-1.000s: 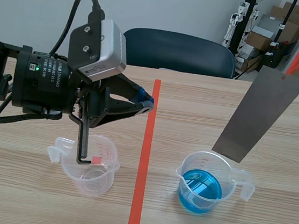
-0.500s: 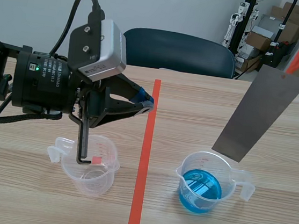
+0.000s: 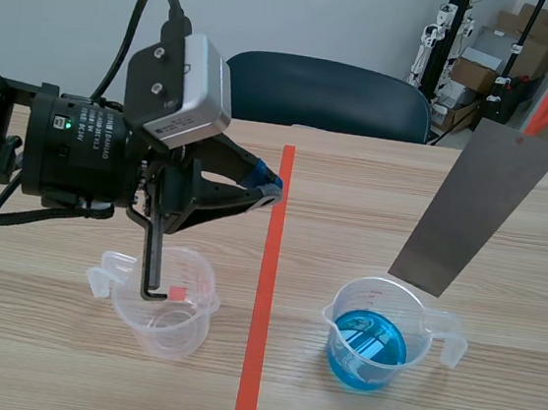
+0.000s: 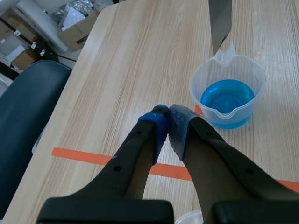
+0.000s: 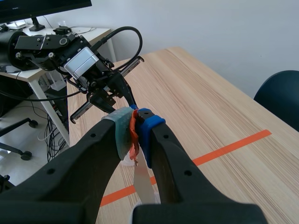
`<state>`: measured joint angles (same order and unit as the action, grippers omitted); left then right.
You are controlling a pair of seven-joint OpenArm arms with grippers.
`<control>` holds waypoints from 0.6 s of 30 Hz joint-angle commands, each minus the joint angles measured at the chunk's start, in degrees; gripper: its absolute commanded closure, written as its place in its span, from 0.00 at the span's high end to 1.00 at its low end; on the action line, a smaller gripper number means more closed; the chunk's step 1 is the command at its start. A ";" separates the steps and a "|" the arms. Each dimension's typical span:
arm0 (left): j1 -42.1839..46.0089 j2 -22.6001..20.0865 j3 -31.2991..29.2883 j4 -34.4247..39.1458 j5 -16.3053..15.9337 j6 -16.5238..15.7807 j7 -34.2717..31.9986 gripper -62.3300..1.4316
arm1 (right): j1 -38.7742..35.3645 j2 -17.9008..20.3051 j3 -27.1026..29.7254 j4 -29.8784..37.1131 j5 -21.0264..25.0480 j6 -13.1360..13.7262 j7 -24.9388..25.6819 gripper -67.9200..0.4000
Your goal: Do the redox reaction experiment. raise the plate out of the solution
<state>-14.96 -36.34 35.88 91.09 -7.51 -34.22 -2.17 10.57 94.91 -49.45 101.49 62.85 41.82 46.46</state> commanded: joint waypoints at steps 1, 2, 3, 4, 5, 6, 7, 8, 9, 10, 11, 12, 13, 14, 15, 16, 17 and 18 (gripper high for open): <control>-0.63 0.31 -0.42 0.66 -0.55 0.17 -0.96 0.06 | 0.70 0.66 0.70 0.35 0.83 0.90 1.25 0.01; -0.63 0.31 -0.42 0.66 -0.55 0.17 -0.96 0.06 | 0.70 0.66 0.70 0.35 0.83 0.90 1.25 0.01; -0.63 0.33 -0.42 0.66 -0.57 0.17 -0.96 0.06 | 0.70 0.66 0.70 0.33 0.83 0.90 1.22 0.01; -0.63 0.33 -0.42 0.66 -0.57 0.17 -0.96 0.06 | 0.70 0.66 0.70 0.31 0.83 0.90 1.22 0.01; -0.63 0.33 -0.42 0.66 -0.57 0.17 -0.96 0.06 | 0.70 0.66 0.70 0.31 0.83 0.90 1.22 0.01; -0.63 0.33 -0.42 0.66 -0.57 0.17 -0.96 0.06 | 0.70 0.66 0.70 0.31 0.83 0.90 1.18 0.01; -0.63 0.33 -0.42 0.66 -0.57 0.17 -0.96 0.06 | 0.70 0.66 0.70 0.31 0.83 0.90 0.98 0.01; -0.63 0.33 -0.42 0.66 -0.57 0.17 -0.96 0.06 | 0.70 0.66 0.70 0.31 0.81 0.90 0.96 0.01; -0.63 0.33 -0.42 0.66 -0.57 0.17 -0.96 0.06 | 0.70 0.66 0.70 0.31 0.83 0.90 0.81 0.01; -0.63 0.33 -0.42 0.66 -0.57 0.17 -0.96 0.06 | 0.70 0.66 0.70 0.31 0.83 0.90 0.79 0.01; -0.63 0.33 -0.42 0.66 -0.57 0.17 -0.96 0.06 | 0.70 0.66 0.70 0.31 0.83 0.90 0.79 0.01; -0.63 0.33 -0.42 0.66 -0.57 0.17 -0.96 0.06 | 0.70 0.66 0.70 0.31 0.81 0.90 0.79 0.01; -0.63 0.33 -0.42 0.66 -0.57 0.17 -0.98 0.06 | 0.70 0.66 0.70 0.31 0.81 0.90 0.74 0.01; -0.63 0.33 -0.42 0.66 -0.57 0.17 -0.98 0.06 | 0.70 0.66 0.70 0.31 0.81 0.90 0.50 0.01; -0.63 0.33 -0.42 0.66 -0.57 0.17 -0.98 0.06 | 0.70 0.66 0.70 0.31 0.81 0.90 0.28 0.01; -0.63 0.33 -0.42 0.66 -0.57 0.17 -0.98 0.06 | 0.70 0.66 0.70 0.31 0.81 0.90 0.09 0.01; -0.63 0.33 -0.42 0.66 -0.57 0.17 -0.98 0.06 | 0.70 0.66 0.70 0.31 0.81 0.90 -0.07 0.01; -0.63 0.33 -0.42 0.66 -0.57 0.17 -0.98 0.06 | 0.70 0.66 0.70 0.31 0.81 0.90 -0.07 0.01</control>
<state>-14.96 -36.34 35.88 91.09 -7.51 -34.22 -2.17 10.55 94.91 -49.45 101.49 62.85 41.82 45.93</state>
